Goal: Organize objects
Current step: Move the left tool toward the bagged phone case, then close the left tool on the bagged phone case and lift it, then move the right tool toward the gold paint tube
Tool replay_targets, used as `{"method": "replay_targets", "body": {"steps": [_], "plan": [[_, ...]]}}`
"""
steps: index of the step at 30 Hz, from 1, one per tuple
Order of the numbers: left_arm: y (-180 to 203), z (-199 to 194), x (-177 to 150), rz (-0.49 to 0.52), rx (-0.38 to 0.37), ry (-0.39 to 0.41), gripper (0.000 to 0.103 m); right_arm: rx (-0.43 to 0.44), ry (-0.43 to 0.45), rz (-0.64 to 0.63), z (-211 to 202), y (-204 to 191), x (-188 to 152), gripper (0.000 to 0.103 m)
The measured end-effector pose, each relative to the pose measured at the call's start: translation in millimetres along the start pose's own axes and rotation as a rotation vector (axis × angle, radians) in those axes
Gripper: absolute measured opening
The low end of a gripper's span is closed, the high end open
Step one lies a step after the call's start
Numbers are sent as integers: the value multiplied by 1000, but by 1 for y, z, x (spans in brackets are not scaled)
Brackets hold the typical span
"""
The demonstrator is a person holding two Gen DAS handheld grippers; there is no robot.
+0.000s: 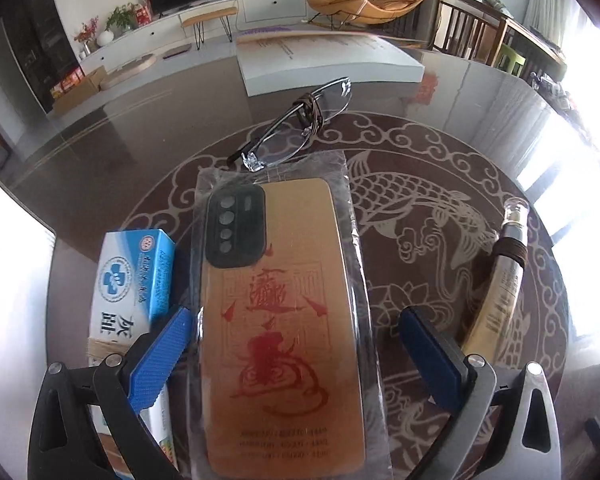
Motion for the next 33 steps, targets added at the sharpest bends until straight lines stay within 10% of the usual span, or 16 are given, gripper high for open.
{"method": "replay_targets", "body": {"steps": [7,9,12,25,29,33], "plan": [[1,4,7,-10,-19,33,103,1,-1,-1,0,-1,0,103],[3,-5,-2,-1,-21,80,78,0,-1,-2,0,-1,0,103],[5,-17,-20,-17,-18,93,75,1,-1,-2,0,-1,0,103],[3,-85,-157,1,-23,105,80,1,-1,-2,0,-1,-1,103],[-4,-89,-180,7,-27,96,103,1,-1,-2,0,-1,-1,103],[-3,-91,-186,15,-36,110,103,1,-1,-2,0,-1,-1,103]]}}
Point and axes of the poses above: each gripper's, at about its wrist camera, not at the fingertips, and z roughly the way its jaws point, y to its right, x to its top, the point moved 2 cm from there along z, roughly the way its jaws point, and after that the axes turned 2 degrees about -z, right-handed, at the moved point
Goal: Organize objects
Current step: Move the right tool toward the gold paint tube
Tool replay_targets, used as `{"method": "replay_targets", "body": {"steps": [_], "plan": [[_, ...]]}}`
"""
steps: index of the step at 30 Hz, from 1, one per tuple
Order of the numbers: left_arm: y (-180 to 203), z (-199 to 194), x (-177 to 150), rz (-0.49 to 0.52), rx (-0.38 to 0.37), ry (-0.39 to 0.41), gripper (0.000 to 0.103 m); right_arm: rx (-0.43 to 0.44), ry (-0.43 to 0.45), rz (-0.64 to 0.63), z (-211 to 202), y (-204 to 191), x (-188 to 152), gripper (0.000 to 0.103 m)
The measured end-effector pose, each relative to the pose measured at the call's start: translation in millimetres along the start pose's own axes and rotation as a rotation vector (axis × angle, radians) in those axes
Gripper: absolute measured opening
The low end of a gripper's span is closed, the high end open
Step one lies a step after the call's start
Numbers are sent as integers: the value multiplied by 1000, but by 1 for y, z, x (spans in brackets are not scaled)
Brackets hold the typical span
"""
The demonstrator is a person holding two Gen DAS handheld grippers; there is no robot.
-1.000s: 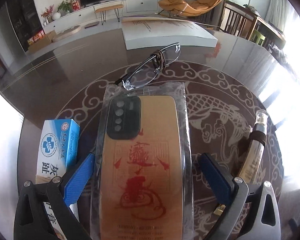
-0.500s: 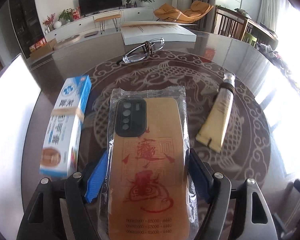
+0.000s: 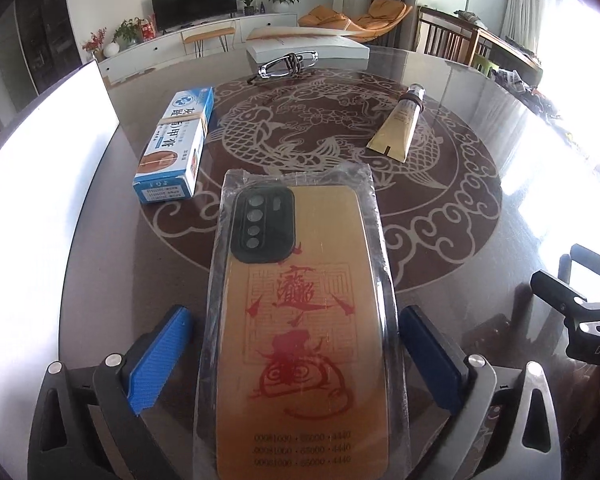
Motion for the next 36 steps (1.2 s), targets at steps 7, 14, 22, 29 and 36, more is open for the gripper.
{"method": "replay_targets", "body": {"steps": [7,14,22,29,36], "plan": [[3,-1,0,-12,8,27,103,0,0,0,0,0,0,103],[3,-1,1,-14,8,28,103,2,2,0,-1,0,-1,103],[3,-1,1,-14,8,28,103,4,-1,0,-1,0,-1,103],[3,0,1,-14,8,29,103,166,-66,150,19,-7,44,103],[3,0,1,-14,8,29,103,159,-119,200,89,-57,143,97]]}}
Point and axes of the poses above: each gripper's, at about its wrist camera, not at the fingertips, and z roughly the way its jaws point, y to its right, x to its top, the point moved 2 cm from there along z, roughly the way its jaws point, and after that the axes turned 2 degrees about -z, right-handed, at the moved point
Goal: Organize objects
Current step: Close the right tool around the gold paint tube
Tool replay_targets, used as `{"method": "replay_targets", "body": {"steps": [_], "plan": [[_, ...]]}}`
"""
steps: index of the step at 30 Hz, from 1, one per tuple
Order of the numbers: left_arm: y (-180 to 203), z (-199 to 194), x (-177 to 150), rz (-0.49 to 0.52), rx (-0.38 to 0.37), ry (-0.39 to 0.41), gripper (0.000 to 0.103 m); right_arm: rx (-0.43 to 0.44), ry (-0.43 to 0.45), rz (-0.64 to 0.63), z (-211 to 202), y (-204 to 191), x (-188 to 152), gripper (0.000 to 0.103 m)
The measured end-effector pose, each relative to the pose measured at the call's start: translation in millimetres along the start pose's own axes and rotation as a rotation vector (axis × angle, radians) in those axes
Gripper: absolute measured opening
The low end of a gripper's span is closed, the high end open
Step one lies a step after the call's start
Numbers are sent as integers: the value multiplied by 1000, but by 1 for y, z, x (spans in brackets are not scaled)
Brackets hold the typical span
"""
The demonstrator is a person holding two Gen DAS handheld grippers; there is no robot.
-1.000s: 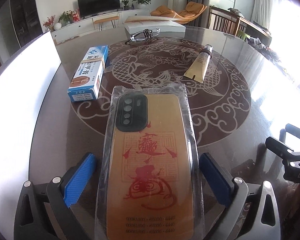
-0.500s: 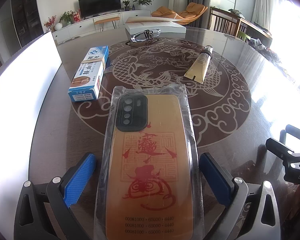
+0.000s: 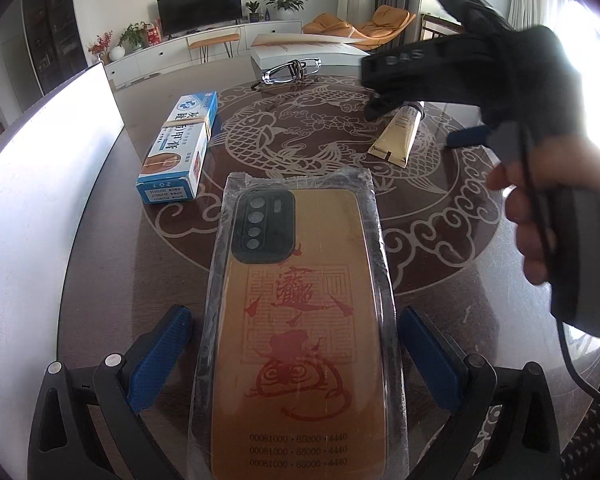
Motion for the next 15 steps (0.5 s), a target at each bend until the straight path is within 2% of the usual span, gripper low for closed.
{"method": "replay_targets", "body": {"steps": [3,4,5,7,12,15], "plan": [[0,0,0,0,0,0,103,-66,1,-78,16,-23,11,94],[0,1,0,0,0,0,103,-95,10,-126,17,-30,11,79],[0,1,0,0,0,0,103,-143,26,-183,17,-35,9,52],[-1,1,1,0,0,0,103,-142,65,-223,11,-35,3,28],[-1,1,1,0,0,0,103,-121,128,-281,-16,-10,-32,28],[-2,1,1,-1,0,1,103,-106,132,-307,-39,12,-62,28]]}}
Point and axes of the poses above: each gripper's, at about its wrist camera, not at the fingertips, and z roughly the way its jaws point, y to its right, x to its top, the point moved 2 cm from there along z, roughly the way its jaws point, and after that the axes turned 2 degrees about -z, right-handed, at the moved point
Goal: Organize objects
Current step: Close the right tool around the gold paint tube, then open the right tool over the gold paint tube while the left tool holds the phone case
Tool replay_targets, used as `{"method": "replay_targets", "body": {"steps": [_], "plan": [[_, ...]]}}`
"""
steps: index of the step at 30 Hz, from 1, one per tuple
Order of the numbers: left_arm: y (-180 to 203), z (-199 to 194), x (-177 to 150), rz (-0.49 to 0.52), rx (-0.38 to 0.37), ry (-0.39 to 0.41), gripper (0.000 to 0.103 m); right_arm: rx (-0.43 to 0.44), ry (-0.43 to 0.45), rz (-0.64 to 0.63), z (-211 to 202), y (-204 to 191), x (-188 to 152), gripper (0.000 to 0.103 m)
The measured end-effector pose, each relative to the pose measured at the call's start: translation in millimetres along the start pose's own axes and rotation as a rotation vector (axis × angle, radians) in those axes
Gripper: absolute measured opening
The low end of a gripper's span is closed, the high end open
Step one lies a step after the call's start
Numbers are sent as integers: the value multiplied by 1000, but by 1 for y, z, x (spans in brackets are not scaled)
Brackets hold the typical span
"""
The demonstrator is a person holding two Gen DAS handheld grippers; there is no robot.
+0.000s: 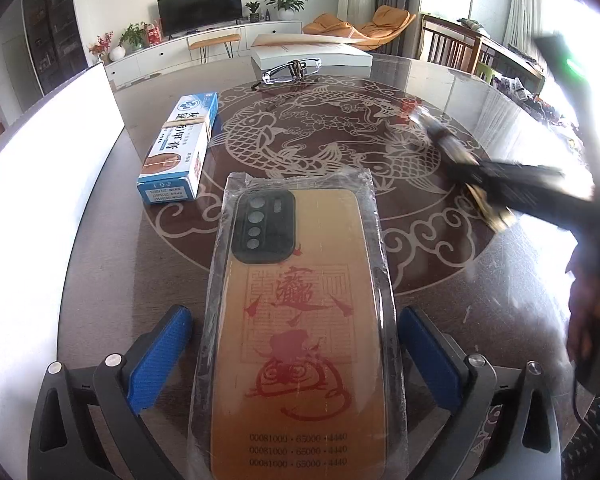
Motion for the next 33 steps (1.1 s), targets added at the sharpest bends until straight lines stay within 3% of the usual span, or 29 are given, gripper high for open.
{"method": "replay_targets", "body": {"steps": [7,15,19,33], "plan": [[0,1,0,-1,1,0,103,-28,26,66,-61,23,-81,29],[0,1,0,-1,1,1,103,-30,40,64,-59,19,-82,31],[0,1,0,-1,1,1,103,-23,28,51,-56,18,-79,56],[0,1,0,-1,1,1,103,-8,22,41,-52,16,-79,64]]}}
Point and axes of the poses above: each gripper's, at about its wrist camera, not at the fingertips, and z roughly the way its jaws point, y to its right, x to its top, the point moved 2 cm from there along z, roughly the way its jaws point, and after that the axes turned 2 degrees about -z, right-handed, at the moved point
